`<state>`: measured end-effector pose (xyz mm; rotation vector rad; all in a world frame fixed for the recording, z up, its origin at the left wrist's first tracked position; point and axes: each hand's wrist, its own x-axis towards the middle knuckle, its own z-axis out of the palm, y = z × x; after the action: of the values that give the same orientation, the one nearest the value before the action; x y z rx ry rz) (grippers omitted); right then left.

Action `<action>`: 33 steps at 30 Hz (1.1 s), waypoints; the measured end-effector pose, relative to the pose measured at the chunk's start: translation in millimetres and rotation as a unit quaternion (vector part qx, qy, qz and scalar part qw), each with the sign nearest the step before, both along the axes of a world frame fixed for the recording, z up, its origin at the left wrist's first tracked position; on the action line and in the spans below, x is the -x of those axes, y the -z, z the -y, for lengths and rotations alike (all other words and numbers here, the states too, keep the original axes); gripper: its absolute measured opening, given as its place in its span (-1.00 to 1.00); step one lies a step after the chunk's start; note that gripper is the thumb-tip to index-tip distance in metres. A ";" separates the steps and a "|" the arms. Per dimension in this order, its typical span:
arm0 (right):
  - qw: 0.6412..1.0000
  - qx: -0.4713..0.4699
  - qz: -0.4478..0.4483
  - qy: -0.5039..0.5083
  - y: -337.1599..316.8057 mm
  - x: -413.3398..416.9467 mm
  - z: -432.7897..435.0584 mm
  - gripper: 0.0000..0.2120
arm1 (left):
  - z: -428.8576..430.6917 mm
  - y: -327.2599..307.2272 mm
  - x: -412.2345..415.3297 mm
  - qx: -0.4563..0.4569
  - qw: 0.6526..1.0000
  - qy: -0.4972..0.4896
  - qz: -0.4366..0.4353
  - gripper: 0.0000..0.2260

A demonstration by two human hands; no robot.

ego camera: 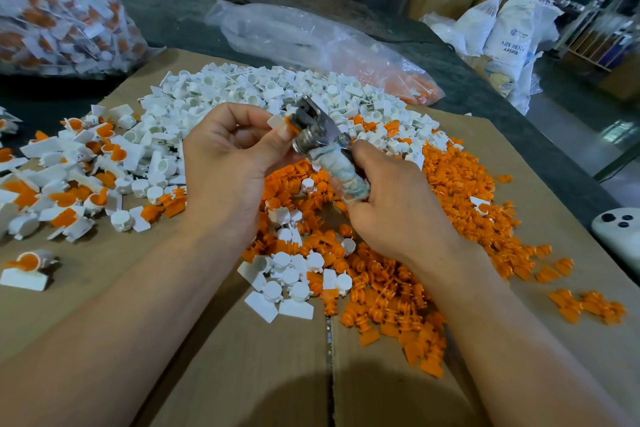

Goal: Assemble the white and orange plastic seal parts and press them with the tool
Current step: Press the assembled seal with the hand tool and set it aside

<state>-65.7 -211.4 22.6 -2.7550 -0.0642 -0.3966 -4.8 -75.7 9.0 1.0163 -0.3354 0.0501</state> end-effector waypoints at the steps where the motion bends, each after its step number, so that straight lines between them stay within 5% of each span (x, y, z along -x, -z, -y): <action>1: 1.000 0.002 -0.003 0.000 -0.1 0.1 0.0 -0.85 | -0.1 -0.3 0.3 -0.001 1.000 0.000 -0.002 -0.84; 19: 0.999 0.034 -0.021 -0.002 1.9 -1.4 -0.6 -0.78 | -0.5 -1.8 3.3 -0.017 1.000 -0.002 -0.016 -0.81; 33: 0.998 -0.035 0.016 0.055 3.7 -3.7 9.3 -0.72 | -0.9 -2.5 -3.5 0.013 0.995 0.030 -0.091 -0.81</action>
<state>-61.9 -220.7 18.9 -2.6900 0.0925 -0.4640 -1.4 -74.8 11.5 0.9770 -0.1984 -0.0919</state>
